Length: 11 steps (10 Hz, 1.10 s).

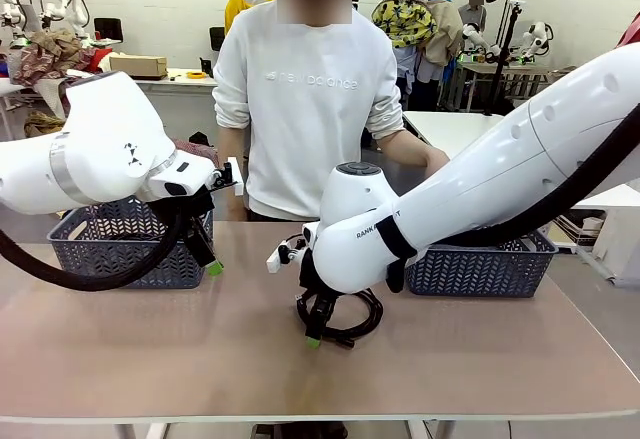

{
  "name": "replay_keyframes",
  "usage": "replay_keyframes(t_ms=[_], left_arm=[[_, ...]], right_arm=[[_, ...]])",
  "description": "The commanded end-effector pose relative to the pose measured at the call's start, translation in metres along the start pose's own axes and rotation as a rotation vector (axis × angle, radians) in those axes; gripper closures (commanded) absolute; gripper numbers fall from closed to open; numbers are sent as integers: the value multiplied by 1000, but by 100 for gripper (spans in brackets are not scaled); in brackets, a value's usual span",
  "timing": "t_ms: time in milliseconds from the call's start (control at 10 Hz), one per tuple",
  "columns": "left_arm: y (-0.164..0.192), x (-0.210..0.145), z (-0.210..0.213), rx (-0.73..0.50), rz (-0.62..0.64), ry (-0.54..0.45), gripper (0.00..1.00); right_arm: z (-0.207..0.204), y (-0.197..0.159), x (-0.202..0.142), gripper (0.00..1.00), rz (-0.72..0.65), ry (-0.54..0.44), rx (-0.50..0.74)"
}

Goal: Organize the cables according to human instructions.
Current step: Pick up a bundle of cables and place it in the basket indicated by the human.

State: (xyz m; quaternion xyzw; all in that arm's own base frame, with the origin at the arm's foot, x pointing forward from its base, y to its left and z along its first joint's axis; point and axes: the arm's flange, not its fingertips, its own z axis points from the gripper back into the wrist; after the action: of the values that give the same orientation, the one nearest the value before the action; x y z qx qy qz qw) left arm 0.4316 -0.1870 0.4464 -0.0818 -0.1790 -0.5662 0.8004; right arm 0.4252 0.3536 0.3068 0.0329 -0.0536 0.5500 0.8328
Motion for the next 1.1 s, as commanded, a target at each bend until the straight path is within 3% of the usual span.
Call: replay_keyframes(t_ms=[0,200,300,1000], left_arm=[[1,0,2,2,9,7,0],[1,0,2,2,9,7,0],[1,0,2,2,9,7,0],[1,0,2,2,9,7,0]], right_arm=[[-1,-1,10,0,-16,15,-24],[-1,-2,12,0,-21,22,-21],[-3,-2,13,6,-25,32,-18],[0,-4,12,73,-52,10,-5]])
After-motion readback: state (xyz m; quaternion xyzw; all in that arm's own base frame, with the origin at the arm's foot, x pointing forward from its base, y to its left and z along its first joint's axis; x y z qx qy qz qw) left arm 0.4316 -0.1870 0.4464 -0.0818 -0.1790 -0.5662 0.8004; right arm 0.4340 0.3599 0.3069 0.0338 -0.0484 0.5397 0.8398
